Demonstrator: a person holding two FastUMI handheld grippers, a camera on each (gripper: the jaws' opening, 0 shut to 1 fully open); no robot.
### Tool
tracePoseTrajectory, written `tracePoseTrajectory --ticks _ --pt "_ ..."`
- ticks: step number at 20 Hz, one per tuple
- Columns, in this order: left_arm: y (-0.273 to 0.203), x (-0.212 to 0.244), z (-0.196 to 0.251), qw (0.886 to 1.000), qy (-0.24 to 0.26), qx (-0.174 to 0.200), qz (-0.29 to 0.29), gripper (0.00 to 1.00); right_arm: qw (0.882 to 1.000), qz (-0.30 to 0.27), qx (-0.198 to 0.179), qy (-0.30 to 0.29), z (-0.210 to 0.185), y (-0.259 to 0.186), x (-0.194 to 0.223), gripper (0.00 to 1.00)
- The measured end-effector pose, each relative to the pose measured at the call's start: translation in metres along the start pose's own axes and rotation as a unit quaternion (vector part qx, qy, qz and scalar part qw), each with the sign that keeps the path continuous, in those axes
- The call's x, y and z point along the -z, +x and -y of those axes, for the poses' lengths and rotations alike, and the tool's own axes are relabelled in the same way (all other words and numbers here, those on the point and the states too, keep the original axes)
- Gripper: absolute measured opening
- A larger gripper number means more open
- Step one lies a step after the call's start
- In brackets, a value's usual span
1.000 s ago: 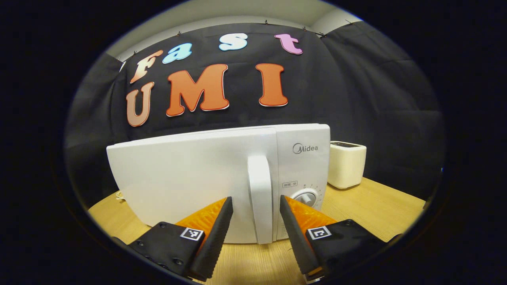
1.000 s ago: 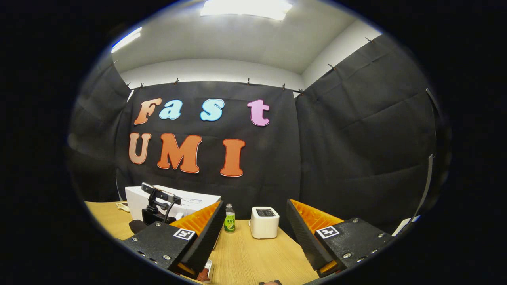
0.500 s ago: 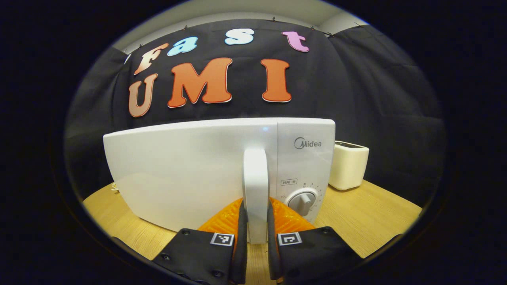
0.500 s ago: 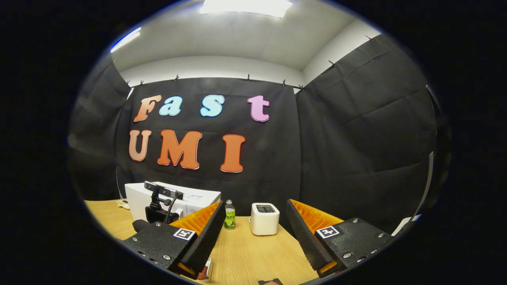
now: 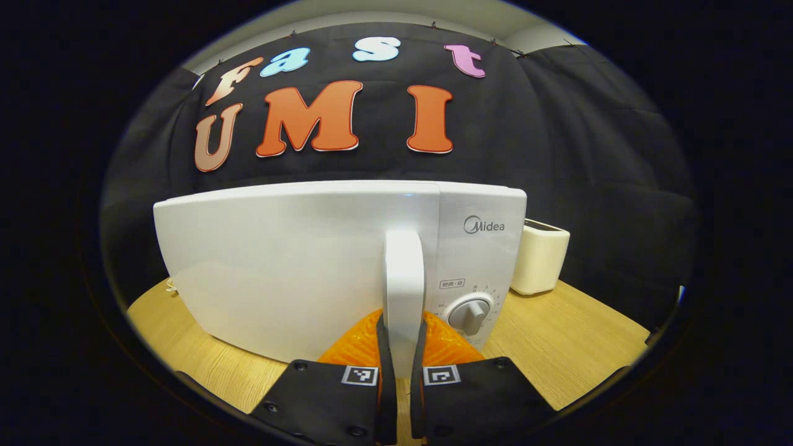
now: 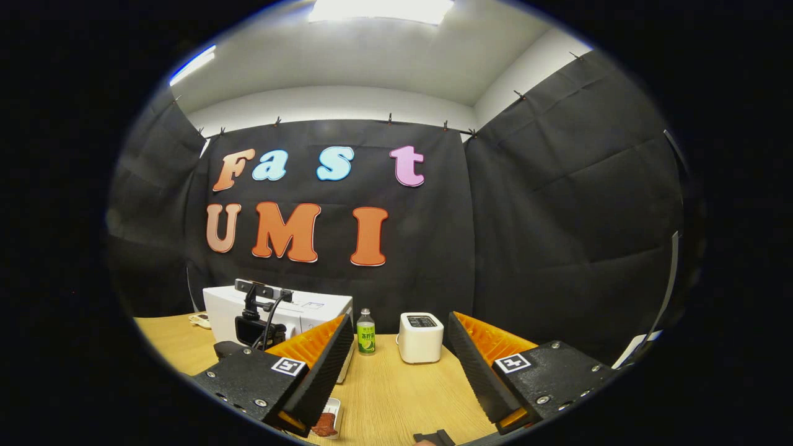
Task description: Open the microwave oven with the left hand, put the food in, and close the microwave oven.
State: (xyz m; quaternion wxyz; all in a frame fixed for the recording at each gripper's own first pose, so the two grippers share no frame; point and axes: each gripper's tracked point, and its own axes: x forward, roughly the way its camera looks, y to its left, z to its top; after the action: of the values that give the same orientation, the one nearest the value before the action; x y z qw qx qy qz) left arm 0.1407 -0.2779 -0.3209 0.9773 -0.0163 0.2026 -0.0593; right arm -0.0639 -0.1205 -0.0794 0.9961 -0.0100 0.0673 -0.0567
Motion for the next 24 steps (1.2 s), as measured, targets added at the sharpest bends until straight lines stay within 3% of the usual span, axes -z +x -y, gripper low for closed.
tracePoseTrajectory --ticks 5,8,9,14,15,16,17,21,22,24 --pt "-0.024 0.003 -0.001 1.0 0.008 0.003 0.013 0.1 1.0 -0.01 -0.002 0.0 -0.003 0.004 0.008 0.95" --pt "-0.046 0.011 -0.002 1.0 0.002 0.028 0.005 0.05 0.999 -0.03 -0.009 0.021 -0.012 0.007 0.018 0.95" --pt "-0.057 0.011 -0.005 0.999 0.008 0.036 0.01 0.1 0.999 -0.037 -0.012 0.029 -0.016 0.007 0.021 0.95" --pt "-0.117 0.021 -0.024 0.997 0.03 0.075 0.021 0.1 0.998 -0.053 -0.022 0.033 -0.037 0.004 0.031 0.95" --pt "-0.129 0.024 -0.029 0.996 0.031 0.082 0.02 0.05 0.998 -0.055 -0.026 0.031 -0.044 0.002 0.033 0.95" --pt "-0.141 0.025 -0.037 0.995 0.03 0.088 0.022 0.1 0.998 -0.057 -0.029 0.03 -0.05 0.002 0.034 0.95" --pt "-0.154 0.028 -0.045 0.995 0.03 0.094 0.023 0.05 0.997 -0.059 -0.033 0.029 -0.056 0.0 0.035 0.95" --pt "-0.2 0.034 -0.079 0.994 0.042 0.092 0.033 0.16 0.996 -0.067 -0.047 0.02 -0.082 -0.006 0.041 0.95" --pt "-0.21 0.037 -0.089 0.994 0.051 0.086 0.035 0.23 0.996 -0.07 -0.05 0.016 -0.089 -0.007 0.043 0.96" --pt "-0.232 0.042 -0.116 0.995 0.068 0.064 0.036 0.21 0.995 -0.08 -0.056 0.01 -0.101 -0.011 0.051 0.96"
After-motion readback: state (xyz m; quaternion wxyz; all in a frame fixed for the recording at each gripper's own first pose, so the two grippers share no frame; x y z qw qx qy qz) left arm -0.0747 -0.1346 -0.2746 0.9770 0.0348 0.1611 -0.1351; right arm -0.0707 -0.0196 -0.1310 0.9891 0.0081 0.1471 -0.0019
